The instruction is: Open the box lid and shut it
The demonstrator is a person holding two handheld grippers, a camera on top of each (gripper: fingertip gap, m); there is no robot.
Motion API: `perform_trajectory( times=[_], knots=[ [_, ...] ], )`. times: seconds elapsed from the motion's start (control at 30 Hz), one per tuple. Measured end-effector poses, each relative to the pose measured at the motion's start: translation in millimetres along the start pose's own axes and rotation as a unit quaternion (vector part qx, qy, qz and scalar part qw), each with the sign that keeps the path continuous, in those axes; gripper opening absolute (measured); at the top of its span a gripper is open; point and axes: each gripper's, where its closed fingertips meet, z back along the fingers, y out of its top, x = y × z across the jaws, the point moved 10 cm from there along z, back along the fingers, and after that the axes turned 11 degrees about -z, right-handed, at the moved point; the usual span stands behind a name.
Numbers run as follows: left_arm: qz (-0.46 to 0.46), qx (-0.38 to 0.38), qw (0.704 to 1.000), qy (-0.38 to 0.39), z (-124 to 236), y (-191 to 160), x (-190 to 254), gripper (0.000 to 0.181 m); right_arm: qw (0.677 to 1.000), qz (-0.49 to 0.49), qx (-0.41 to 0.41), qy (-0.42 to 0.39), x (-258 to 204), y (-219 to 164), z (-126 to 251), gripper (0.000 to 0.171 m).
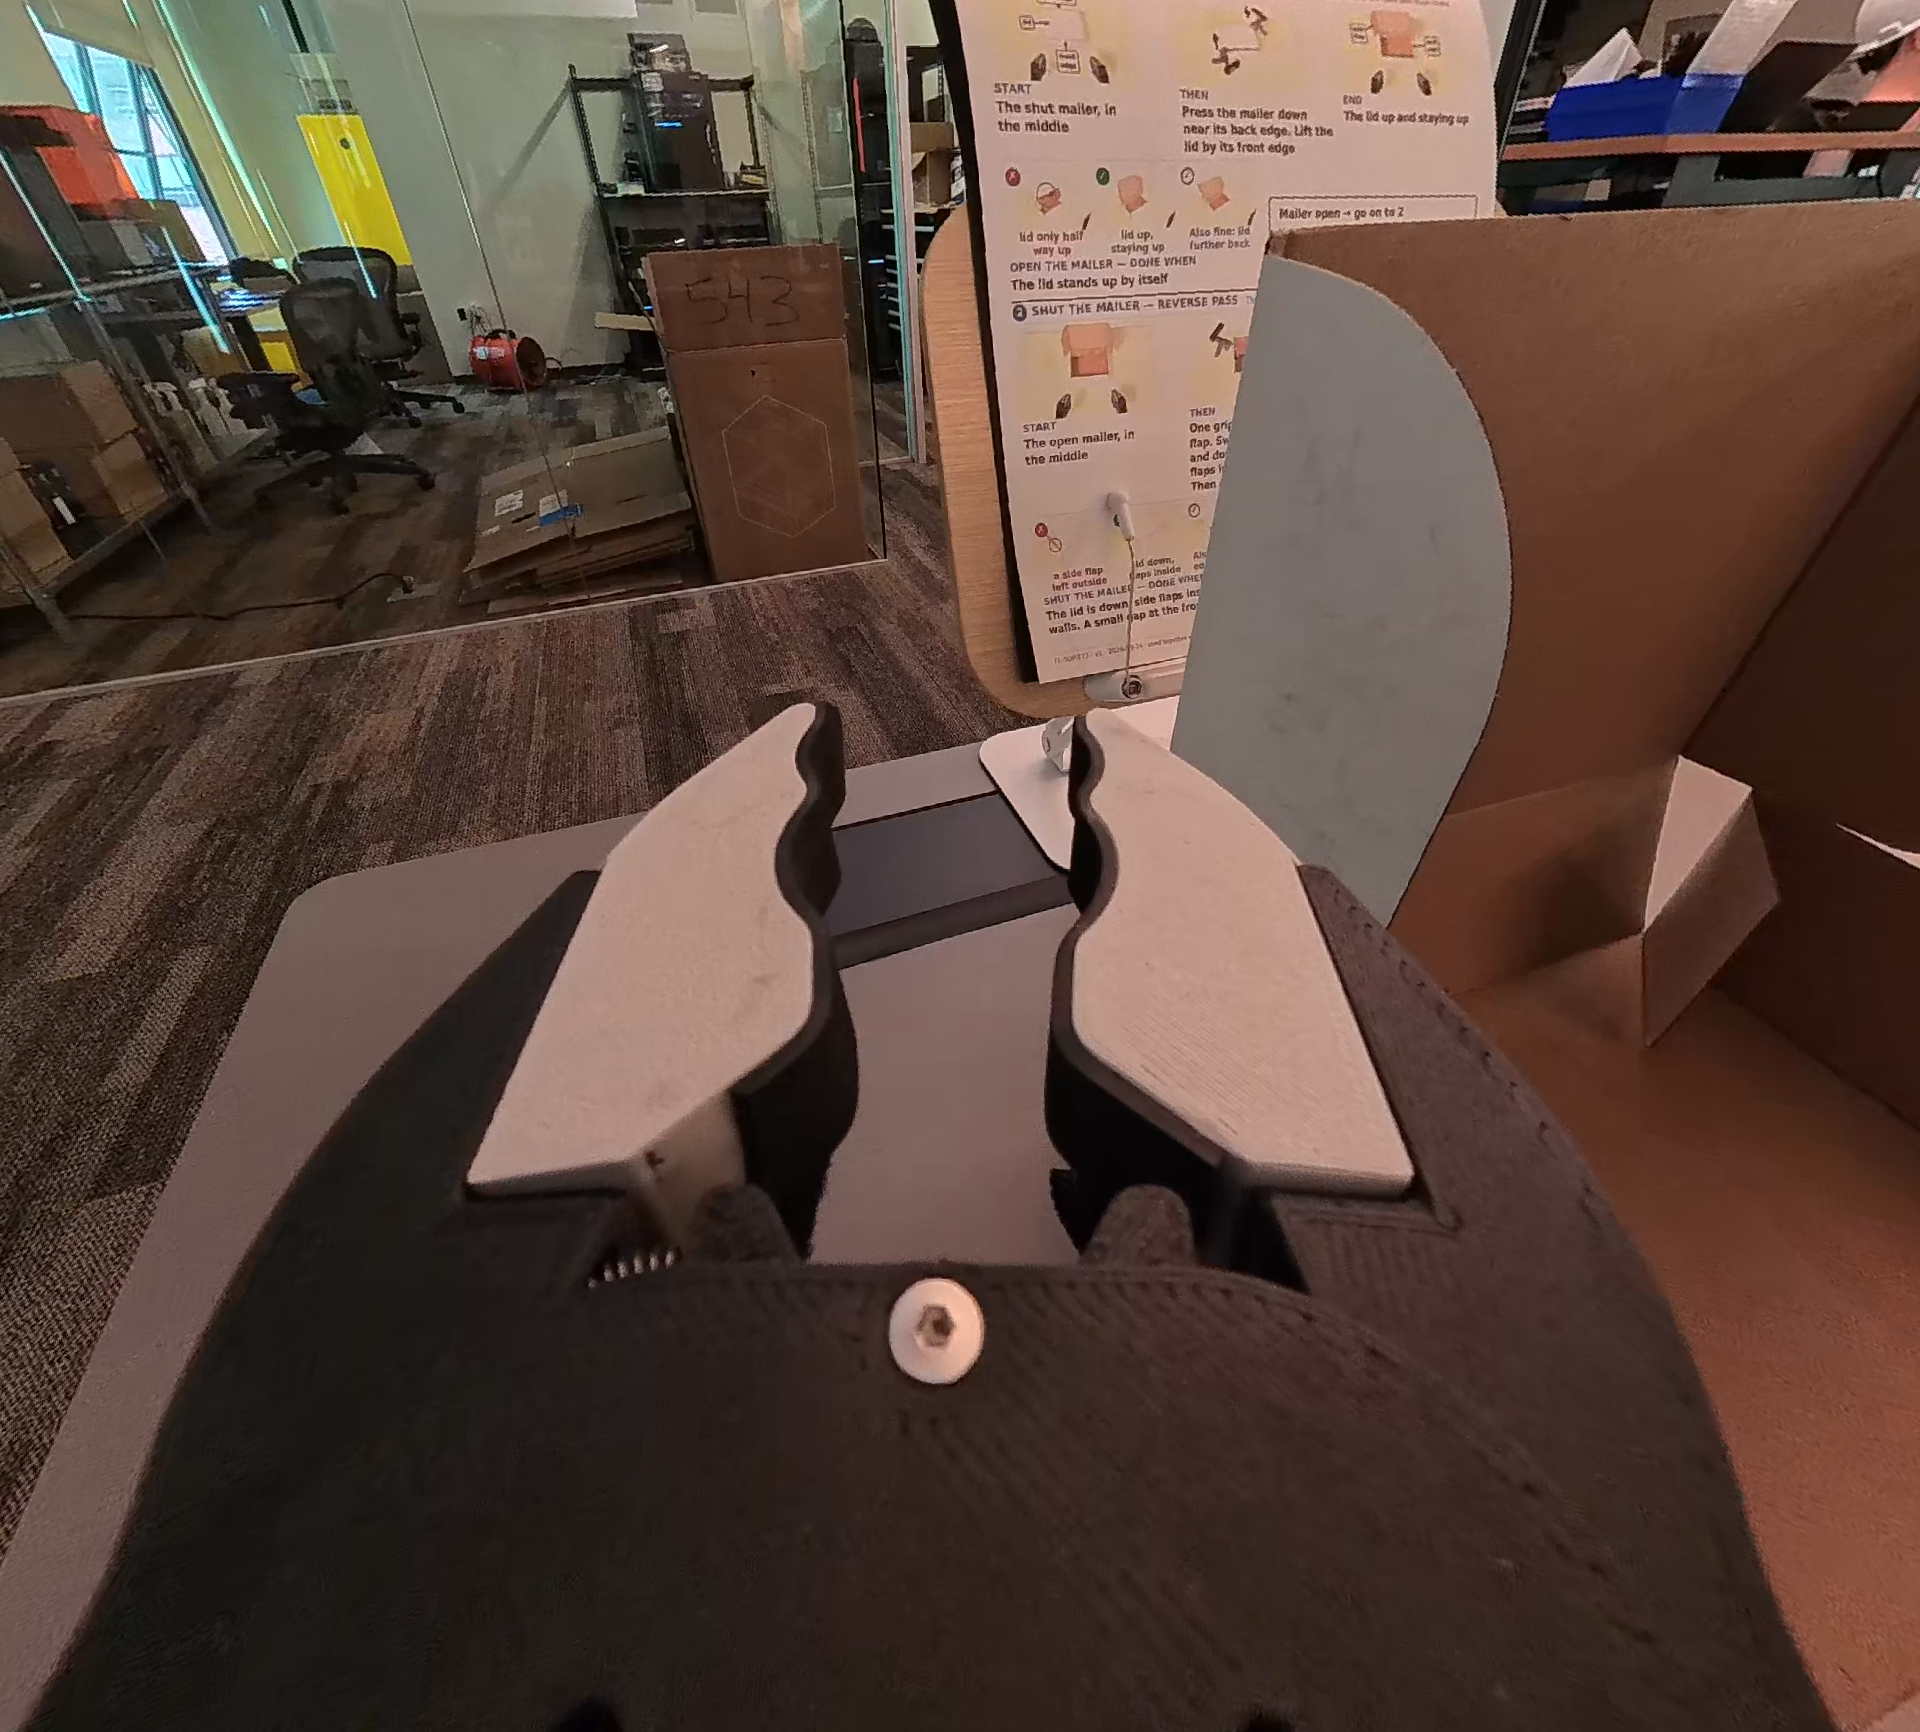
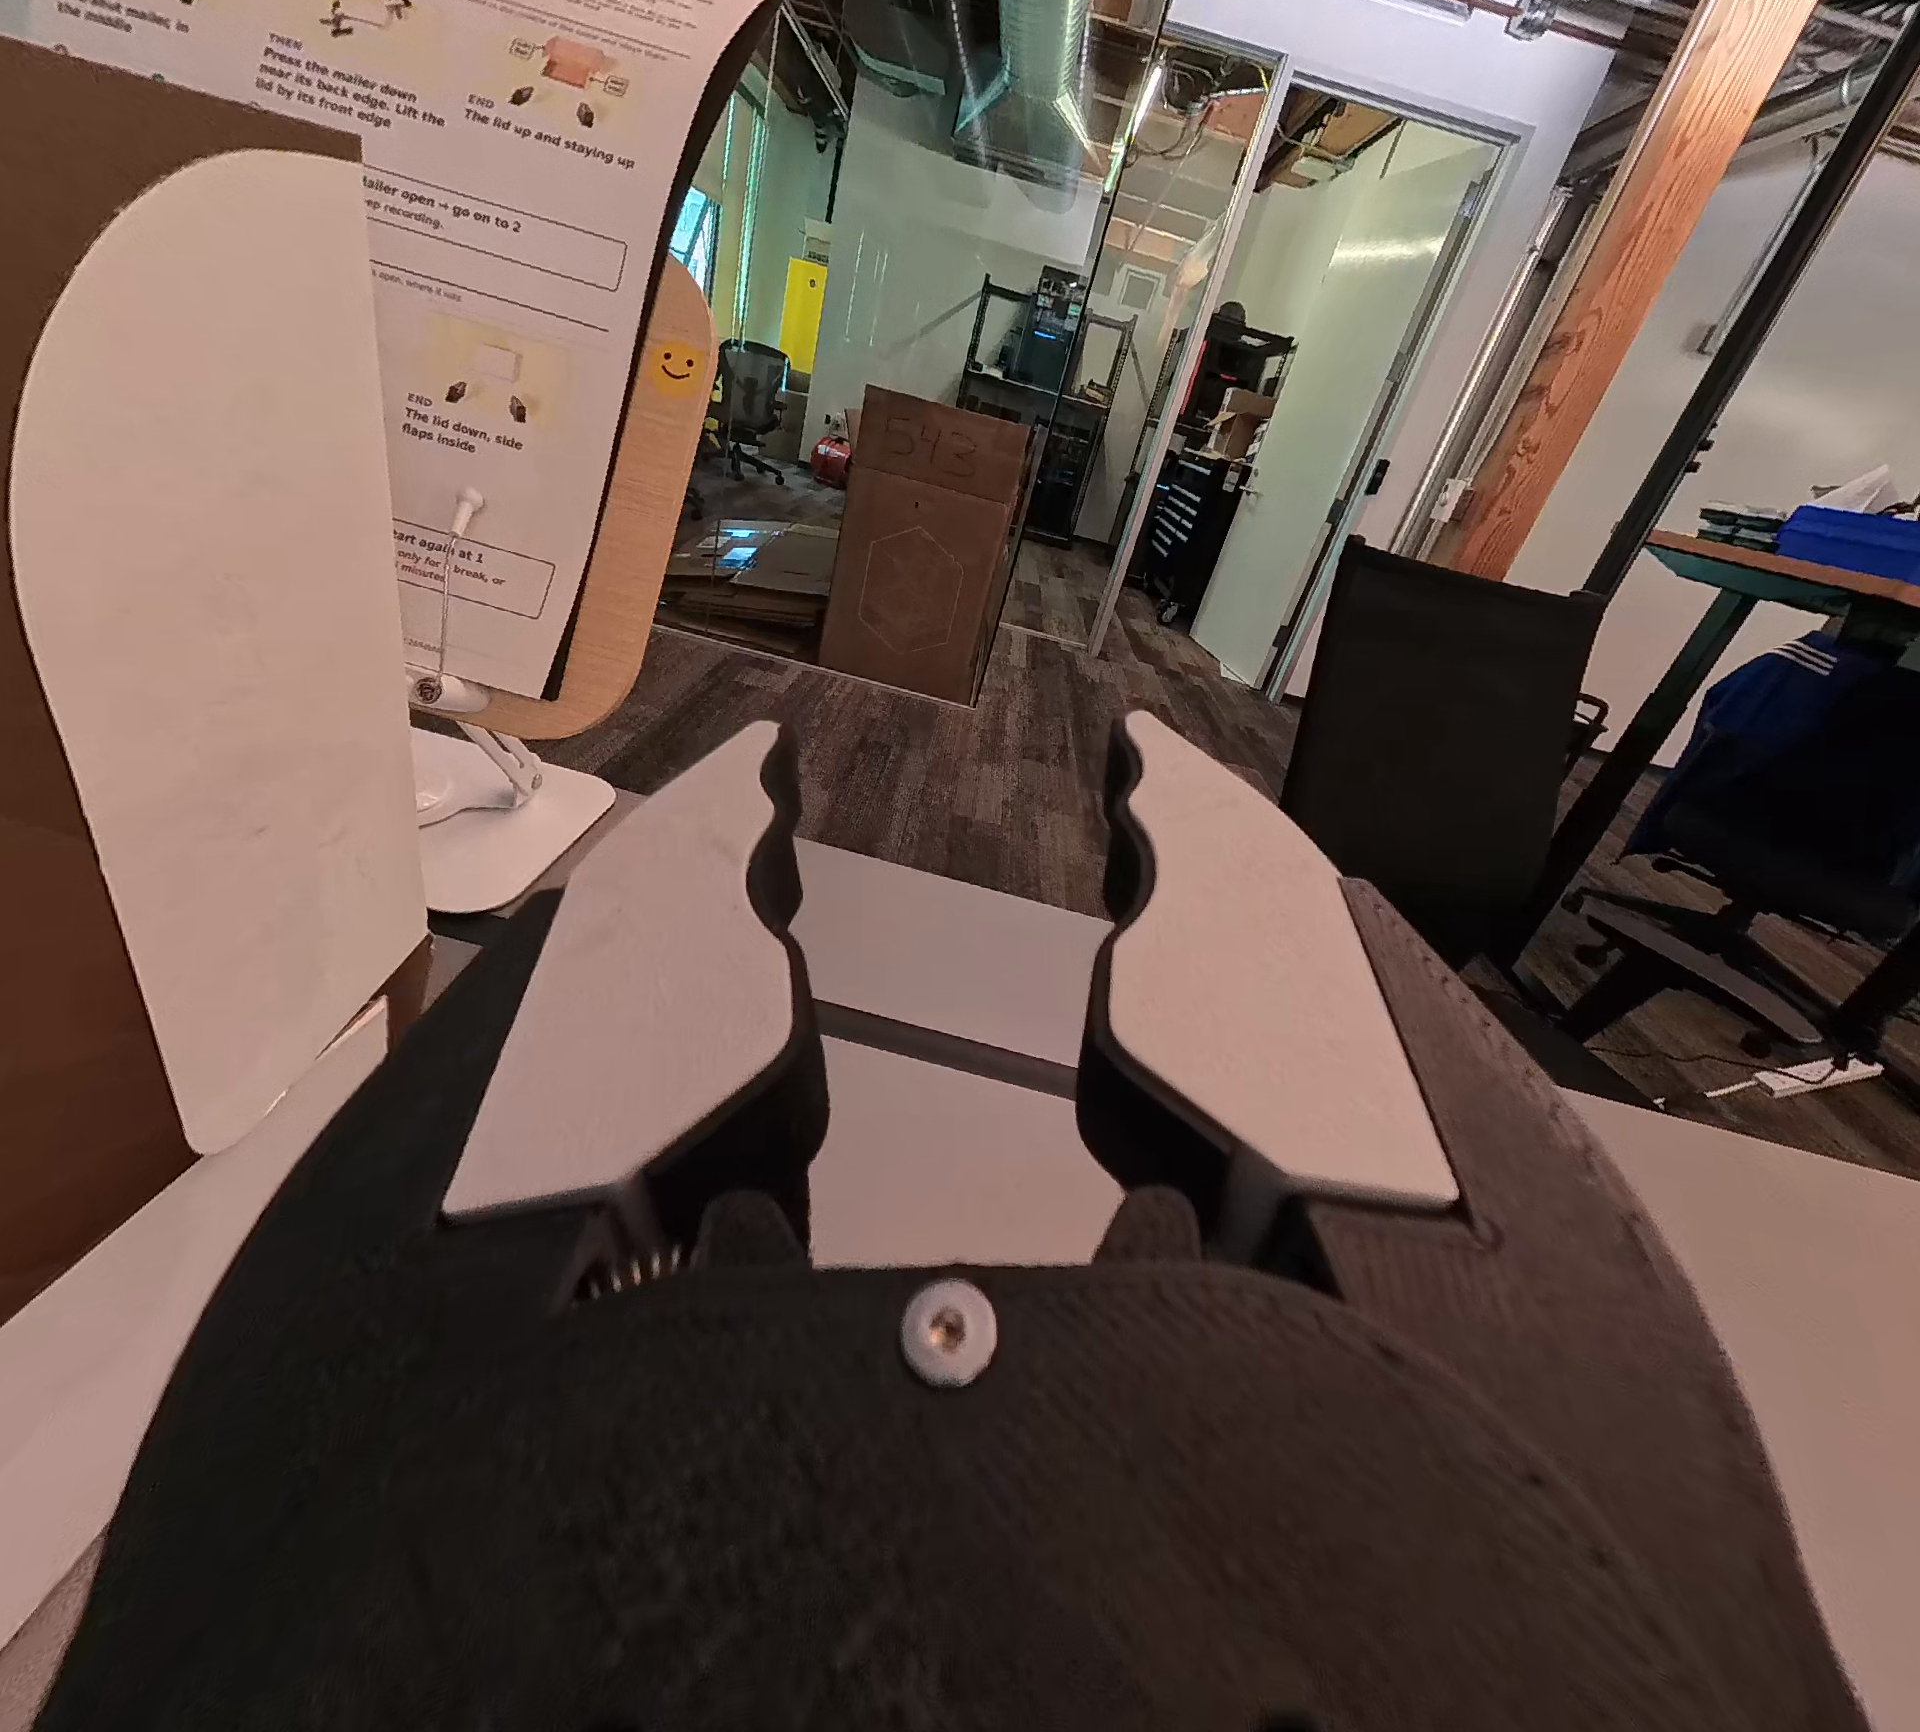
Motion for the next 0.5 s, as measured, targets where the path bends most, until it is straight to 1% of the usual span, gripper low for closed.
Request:
perform_trajectory(
  times=[0.2, 0.27, 0.33, 0.37, 0.4, 0.43, 0.5],
  knots=[
    [0.001, -0.008, 1.0, -0.005, -1.6, 1.4, 4.0, 0.041, 1.0, 0.014, -0.017, 0.003, -3.4, -5.0, -3.7, 0.056],
    [0.011, -0.007, 0.999, -0.031, -1.9, 8.4, 13.7, 0.045, 0.999, 0.011, -0.048, 0.014, -7.2, -10.5, -8.2, 0.055],
    [0.019, 0.008, 0.995, -0.095, -3.0, 21.0, 34.0, 0.057, 0.994, -0.017, -0.078, 0.071, -22.3, -8.7, -12.0, 0.056],
    [0.012, 0.002, 0.992, -0.123, -3.9, 26.5, 45.5, 0.063, 0.99, -0.026, -0.086, 0.111, -35.1, -3.6, -12.2, 0.057],
    [-0.007, -0.013, 0.991, -0.133, -4.6, 30.9, 55.8, 0.068, 0.985, -0.025, -0.086, 0.145, -49.9, 2.9, -11.2, 0.059],
    [-0.037, -0.026, 0.991, -0.125, -5.0, 34.2, 64.5, 0.071, 0.982, -0.018, -0.082, 0.17, -65.4, 8.9, -9.6, 0.061],
    [-0.098, -0.046, 0.99, -0.091, -6.2, 36.9, 76.9, 0.072, 0.977, -0.004, -0.096, 0.191, -92.5, 15.4, -8.7, 0.068]
  ],
)
